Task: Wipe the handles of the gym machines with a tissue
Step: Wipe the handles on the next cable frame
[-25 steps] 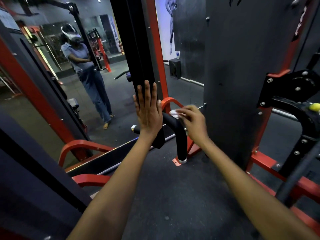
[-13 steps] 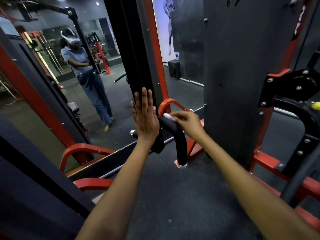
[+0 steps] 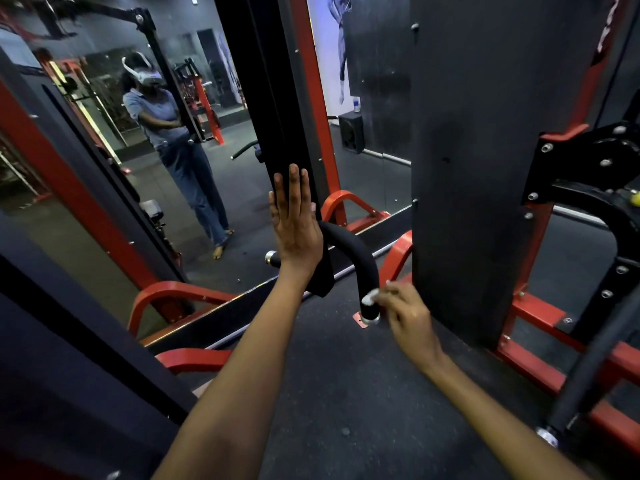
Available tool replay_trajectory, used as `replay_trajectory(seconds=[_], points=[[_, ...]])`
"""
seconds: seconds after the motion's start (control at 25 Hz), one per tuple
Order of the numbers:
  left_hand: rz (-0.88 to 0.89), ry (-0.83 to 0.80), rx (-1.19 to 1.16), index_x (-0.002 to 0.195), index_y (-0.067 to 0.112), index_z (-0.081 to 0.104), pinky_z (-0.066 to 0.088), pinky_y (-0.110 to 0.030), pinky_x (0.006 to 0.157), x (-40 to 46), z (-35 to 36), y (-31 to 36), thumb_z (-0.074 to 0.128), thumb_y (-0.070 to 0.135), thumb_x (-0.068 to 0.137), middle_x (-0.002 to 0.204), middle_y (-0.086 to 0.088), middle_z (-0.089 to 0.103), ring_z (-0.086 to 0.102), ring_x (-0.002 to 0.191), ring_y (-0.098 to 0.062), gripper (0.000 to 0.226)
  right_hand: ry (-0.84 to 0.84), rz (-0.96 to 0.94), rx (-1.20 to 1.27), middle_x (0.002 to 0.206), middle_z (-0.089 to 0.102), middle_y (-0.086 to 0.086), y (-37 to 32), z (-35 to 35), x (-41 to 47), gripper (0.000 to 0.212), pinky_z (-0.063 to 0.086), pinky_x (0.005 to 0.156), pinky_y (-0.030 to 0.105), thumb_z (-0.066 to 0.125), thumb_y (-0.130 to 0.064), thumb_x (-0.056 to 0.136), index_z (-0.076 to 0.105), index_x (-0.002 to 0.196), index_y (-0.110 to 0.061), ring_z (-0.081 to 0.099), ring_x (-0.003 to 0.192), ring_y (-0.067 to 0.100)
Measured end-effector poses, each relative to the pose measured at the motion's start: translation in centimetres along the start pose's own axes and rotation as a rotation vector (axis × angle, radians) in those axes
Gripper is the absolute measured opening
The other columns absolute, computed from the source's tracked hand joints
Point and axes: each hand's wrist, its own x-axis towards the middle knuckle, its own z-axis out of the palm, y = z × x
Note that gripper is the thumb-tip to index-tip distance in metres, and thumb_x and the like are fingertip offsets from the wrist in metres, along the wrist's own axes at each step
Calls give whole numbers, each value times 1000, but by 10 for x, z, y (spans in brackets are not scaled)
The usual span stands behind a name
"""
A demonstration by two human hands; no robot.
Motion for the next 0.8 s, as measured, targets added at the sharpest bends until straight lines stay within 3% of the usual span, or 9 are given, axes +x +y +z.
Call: replay_trajectory(seconds=[0.12,0.2,0.4,0.6,0.64,0.72,0.8], points=[[-6,-29,9,150,27,-19,-1,-39,121,2,-3,1,35,11,98,155,14,-29,-20,146,-14,78,163,-98,-30,100,54,6,-28,-2,64,20,42,86,20,56,5,84,69,99,3,50,93,20],[5,-45,28,150,27,-20,-1,-40,121,2,-5,-1,36,12,98,155,14,-31,-21,145,-14,78,113,-172,-86,102,58,11,-35,4,79,25,45,82,24,61,6,84,66,109,4,49,93,19],[32,-27,94,151,22,-17,-2,-39,121,0,-6,-6,35,15,98,156,11,-29,-21,145,-14,75,-136,-339,-201,116,49,3,6,10,15,39,49,84,33,58,0,86,55,125,1,54,96,25],[25,-32,121,150,21,-20,-2,-38,121,2,-6,-3,34,15,99,155,9,-32,-23,144,-14,75,-416,-128,-136,109,50,-4,29,10,-22,33,51,76,33,48,-25,93,57,121,-11,53,92,16],[28,-24,131,150,20,-19,-2,-38,121,1,-5,-4,35,15,99,155,9,-32,-24,144,-15,74,-409,-87,-114,106,52,-3,32,6,-26,32,50,76,32,45,-27,94,60,117,-11,55,91,16],[37,-7,140,151,20,-18,-4,-37,120,0,-3,-6,35,14,99,156,9,-31,-23,145,-15,74,-164,38,-48,97,52,-4,32,-5,-16,24,48,73,28,49,-19,89,66,102,-7,57,84,15],[50,7,136,151,20,-16,-4,-36,120,-1,-3,-8,35,14,99,157,9,-28,-22,145,-14,74,154,293,82,93,50,-6,10,-14,31,17,45,70,23,55,-7,83,65,97,-7,55,80,10]])
